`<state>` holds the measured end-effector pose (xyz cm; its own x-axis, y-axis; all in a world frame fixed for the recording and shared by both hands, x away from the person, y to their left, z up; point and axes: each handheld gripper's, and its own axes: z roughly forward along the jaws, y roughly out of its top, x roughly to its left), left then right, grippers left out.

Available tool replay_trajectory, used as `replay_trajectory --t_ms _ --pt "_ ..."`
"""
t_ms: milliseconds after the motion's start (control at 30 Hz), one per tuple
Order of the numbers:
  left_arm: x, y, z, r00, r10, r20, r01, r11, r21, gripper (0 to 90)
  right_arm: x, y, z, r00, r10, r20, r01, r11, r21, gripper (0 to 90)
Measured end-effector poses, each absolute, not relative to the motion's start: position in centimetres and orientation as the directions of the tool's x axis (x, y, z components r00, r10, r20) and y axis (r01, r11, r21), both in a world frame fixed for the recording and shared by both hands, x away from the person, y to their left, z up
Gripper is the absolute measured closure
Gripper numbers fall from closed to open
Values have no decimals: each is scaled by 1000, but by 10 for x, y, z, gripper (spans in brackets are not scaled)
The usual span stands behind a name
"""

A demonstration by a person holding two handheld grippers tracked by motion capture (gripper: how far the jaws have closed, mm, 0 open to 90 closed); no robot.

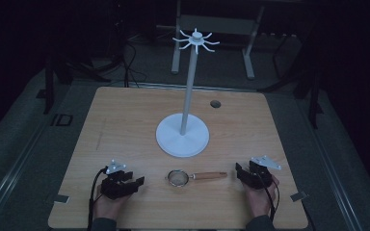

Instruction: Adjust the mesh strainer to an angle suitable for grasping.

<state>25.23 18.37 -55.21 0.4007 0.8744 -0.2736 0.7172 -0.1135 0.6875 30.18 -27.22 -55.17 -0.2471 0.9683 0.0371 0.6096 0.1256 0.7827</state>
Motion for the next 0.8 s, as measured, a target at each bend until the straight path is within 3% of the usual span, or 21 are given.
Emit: replay_trajectory --t_ms 167,467,800 --pt "252 182 -551 408 875 -260 710 -125 693 440 302 -278 -551 -282 957 68 618 127 776 508" --pt "251 180 -549 421 870 -257 694 -126 709 445 297 -266 -554 -370 928 52 621 205 757 880" --pt "251 168 -540 476 838 -265 662 -144 736 444 293 -244 -557 -418 906 67 639 241 730 897"
